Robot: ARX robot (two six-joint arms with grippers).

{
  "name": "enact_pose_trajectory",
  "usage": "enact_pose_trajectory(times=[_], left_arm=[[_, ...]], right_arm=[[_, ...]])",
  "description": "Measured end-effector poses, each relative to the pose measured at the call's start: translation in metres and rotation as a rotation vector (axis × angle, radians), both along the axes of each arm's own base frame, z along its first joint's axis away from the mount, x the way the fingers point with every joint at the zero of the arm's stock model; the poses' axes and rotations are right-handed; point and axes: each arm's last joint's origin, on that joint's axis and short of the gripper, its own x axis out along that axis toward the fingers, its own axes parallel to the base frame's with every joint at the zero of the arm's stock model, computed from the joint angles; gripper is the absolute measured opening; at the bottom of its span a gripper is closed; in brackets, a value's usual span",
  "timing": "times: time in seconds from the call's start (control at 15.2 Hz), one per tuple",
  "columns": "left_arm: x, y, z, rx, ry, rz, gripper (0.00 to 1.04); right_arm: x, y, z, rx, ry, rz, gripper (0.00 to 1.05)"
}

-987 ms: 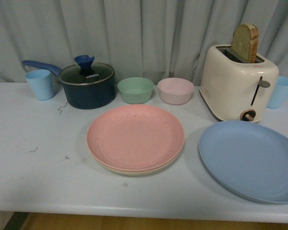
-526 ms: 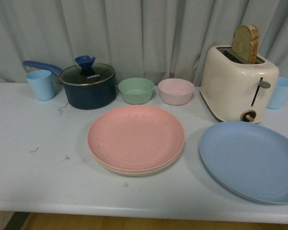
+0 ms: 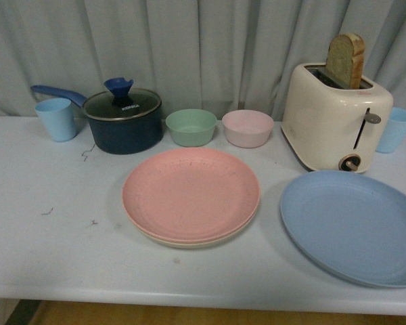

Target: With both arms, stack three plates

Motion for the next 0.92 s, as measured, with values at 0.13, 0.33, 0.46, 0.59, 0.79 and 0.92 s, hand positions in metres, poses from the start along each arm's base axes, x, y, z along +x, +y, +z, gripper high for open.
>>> enact_pose_trajectory(times=[0.13,0.33,0.46,0.59,0.79,0.92], left_arm=[[0.0,0.0,0.0,0.0,0.0,0.0,0.35],[0.0,0.0,0.0,0.0,0.0,0.0,0.71],[0.0,0.0,0.0,0.0,0.0,0.0,0.98],[0.0,0.0,0.0,0.001,0.0,0.0,0.98],[0.0,0.0,0.0,0.001,0.0,0.0,0.98],[0.0,0.0,0.0,0.001,0.0,0.0,0.98]], right_arm=[[0.0,0.0,0.0,0.0,0.0,0.0,0.98],[0.018,-0.022,0.009,0.124,-0.034,0.122,0.98],[0.047,-0.038,0.021,0.187,-0.054,0.066,0.98],[0.097,-0.051,0.034,0.24,-0.067,-0.034,0.98],[0.191,-0.063,-0.013,0.281,0.285,-0.25,0.98],[0.228,-0.056,-0.042,0.217,0.468,-0.281,0.98]])
